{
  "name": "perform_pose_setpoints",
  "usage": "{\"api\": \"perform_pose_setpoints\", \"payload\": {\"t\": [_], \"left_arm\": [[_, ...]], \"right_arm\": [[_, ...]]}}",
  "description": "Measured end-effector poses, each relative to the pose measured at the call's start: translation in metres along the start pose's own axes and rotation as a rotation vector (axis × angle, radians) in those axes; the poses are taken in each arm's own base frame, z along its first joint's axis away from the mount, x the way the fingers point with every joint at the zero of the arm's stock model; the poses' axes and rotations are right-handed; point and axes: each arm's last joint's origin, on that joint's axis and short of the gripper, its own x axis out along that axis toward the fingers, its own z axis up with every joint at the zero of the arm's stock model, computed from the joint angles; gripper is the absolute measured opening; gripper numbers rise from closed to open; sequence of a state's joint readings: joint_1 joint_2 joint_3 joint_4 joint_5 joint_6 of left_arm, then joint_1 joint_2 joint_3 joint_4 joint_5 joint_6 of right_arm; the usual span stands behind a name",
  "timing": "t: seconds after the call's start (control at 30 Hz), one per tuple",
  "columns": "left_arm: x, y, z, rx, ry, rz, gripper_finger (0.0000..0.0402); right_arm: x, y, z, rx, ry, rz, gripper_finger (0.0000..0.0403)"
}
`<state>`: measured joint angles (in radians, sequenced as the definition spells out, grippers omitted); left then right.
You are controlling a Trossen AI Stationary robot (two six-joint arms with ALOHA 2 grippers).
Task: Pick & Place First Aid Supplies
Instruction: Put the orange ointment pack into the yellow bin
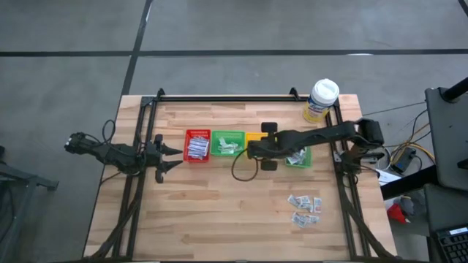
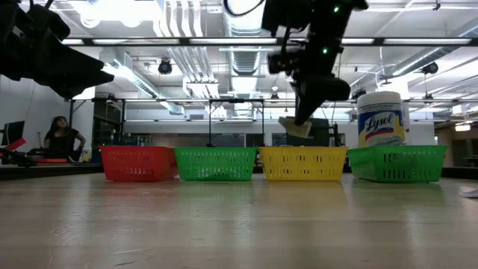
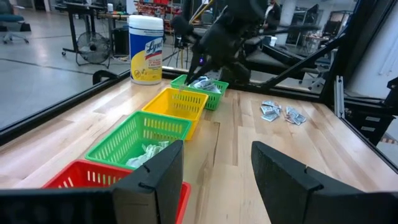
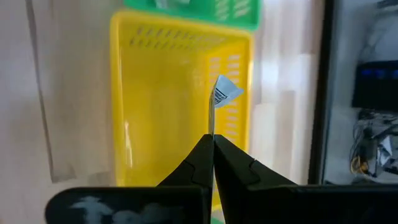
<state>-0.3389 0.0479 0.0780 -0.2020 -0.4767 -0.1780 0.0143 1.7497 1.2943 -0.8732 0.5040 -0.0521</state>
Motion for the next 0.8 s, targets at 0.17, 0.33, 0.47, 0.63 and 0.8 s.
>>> {"api": "perform_pose_setpoints", "payload": {"t": [0.17,0.33,0.47,0.63,0.8], "left_arm": [[0.0,0.0,0.0,0.0,0.0,0.0,0.0188],[0.0,0.0,0.0,-0.001,0.0,0.0,0.0188],[0.0,0.0,0.0,-0.001,0.0,0.0,0.0188],[0.0,0.0,0.0,-0.001,0.0,0.0,0.0188],[0.0,0.0,0.0,-0.001,0.001,0.0,0.0188]], "right_arm": [[0.021,-0.005,0.003,-0.028,0.082,0.075,0.0008],[0.038,-0.011,0.002,-0.02,0.127,0.116,0.0008],[0.048,-0.016,0.0,-0.007,0.149,0.149,0.0008],[0.056,-0.019,-0.002,0.01,0.167,0.181,0.0008],[0.056,-0.02,-0.002,-0.006,0.165,0.182,0.0008]]}}
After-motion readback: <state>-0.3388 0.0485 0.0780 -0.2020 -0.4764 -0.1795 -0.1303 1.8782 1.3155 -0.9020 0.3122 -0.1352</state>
